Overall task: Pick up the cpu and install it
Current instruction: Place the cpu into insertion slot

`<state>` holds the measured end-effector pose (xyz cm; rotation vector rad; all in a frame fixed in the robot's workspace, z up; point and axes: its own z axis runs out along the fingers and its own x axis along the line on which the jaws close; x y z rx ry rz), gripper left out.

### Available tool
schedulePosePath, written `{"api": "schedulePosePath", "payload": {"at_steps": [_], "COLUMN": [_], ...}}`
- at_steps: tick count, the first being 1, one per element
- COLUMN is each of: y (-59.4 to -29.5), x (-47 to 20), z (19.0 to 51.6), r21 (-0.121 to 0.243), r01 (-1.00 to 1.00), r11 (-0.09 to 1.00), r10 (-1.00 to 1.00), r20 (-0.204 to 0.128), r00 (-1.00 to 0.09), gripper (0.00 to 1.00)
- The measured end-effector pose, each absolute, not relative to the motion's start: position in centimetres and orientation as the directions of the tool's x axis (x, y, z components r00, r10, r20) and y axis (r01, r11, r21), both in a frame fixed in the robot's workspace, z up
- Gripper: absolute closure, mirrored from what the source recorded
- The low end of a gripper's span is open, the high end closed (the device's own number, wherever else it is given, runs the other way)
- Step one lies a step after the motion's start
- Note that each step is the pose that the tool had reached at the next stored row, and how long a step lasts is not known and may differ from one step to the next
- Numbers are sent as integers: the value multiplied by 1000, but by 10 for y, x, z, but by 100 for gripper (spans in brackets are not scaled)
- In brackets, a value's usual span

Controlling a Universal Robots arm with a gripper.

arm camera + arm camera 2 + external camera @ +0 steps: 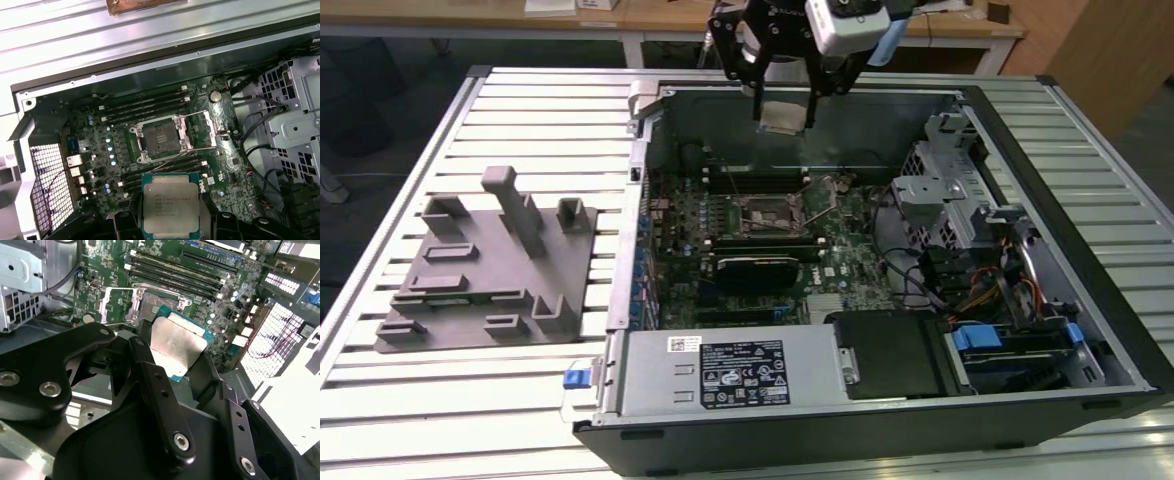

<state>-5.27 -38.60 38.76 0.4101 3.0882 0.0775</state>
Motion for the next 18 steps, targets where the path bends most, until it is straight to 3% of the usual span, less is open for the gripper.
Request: {"api": "schedulePosePath", "payload": {"at_steps": [18], "y": [-386], "x": [-53], "z": [387], "r21": [52], "r01": [387], "r11": [921], "r10": [388], "r20": [-19], "r00": [-921], "gripper": [46]}}
